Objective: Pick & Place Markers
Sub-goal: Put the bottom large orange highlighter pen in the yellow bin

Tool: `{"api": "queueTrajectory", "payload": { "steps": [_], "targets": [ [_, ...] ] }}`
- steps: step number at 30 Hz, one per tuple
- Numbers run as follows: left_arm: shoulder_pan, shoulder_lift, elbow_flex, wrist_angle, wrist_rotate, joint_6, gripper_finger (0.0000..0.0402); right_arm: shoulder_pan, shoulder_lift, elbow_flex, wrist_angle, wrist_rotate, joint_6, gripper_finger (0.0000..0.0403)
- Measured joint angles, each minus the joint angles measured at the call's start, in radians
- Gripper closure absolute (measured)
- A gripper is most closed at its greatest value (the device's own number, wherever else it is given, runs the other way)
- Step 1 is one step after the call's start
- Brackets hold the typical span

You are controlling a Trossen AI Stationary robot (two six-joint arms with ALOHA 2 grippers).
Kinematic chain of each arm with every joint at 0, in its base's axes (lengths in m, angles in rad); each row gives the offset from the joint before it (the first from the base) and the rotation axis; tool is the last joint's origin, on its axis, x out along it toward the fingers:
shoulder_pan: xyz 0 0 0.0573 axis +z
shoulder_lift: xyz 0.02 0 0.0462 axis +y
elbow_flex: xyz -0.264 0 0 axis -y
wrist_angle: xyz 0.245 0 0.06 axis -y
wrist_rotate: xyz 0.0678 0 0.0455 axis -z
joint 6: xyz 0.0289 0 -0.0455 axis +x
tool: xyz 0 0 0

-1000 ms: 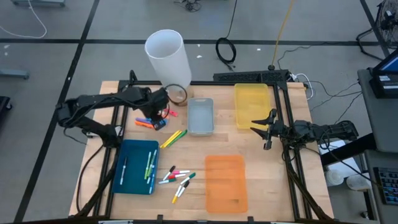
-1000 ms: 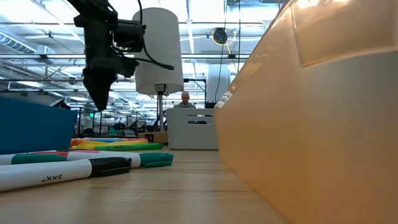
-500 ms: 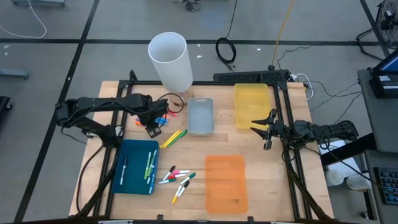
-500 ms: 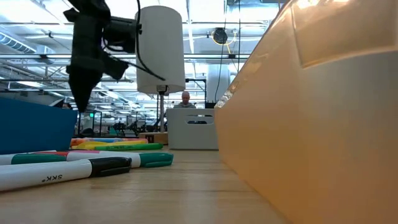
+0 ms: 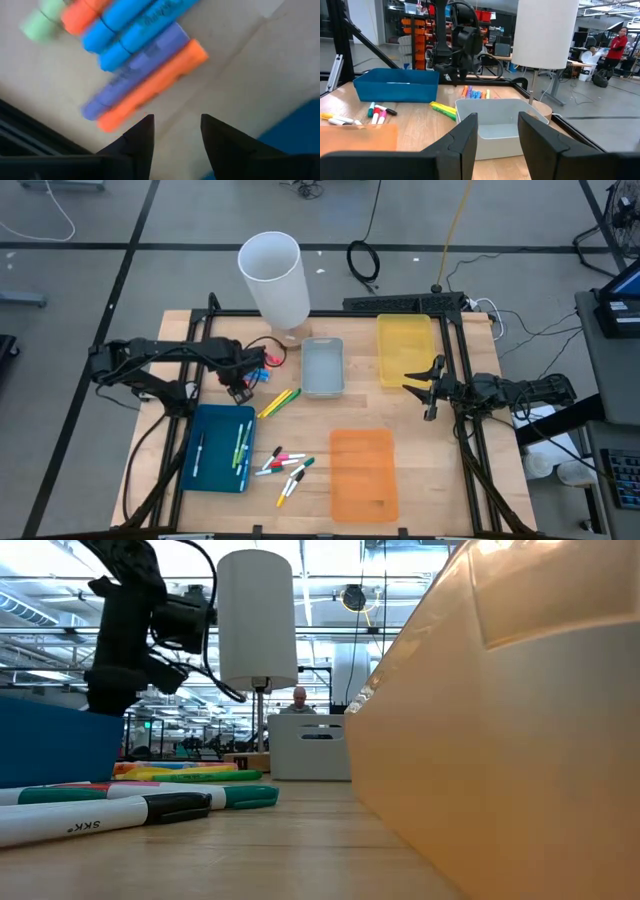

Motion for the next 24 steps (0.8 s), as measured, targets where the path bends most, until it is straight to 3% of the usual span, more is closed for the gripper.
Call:
{"api": "queueTrajectory", "payload": {
  "steps": [5,12,17,24],
  "targets": [
    [0.033,0.000,0.000,0.116,0.013,-0.344,0.0270,0.000,0.000,0.000,0.000,0.000,0.000,0.0275],
    [0.039,0.003,0.000,0.100,0.015,-0.835,0.0290,0.000,0.000,0.000,0.000,0.000,0.000,0.0275],
    [0.002,0.003,0.000,0.106,0.006,-0.979,0.0277,0.000,0.000,0.000,0.000,0.000,0.000,0.0275],
    [-0.021,0.003,0.000,0.238,0.008,-1.038,0.0259,0.000,0.000,0.000,0.000,0.000,0.000,0.0275]
  ]
}}
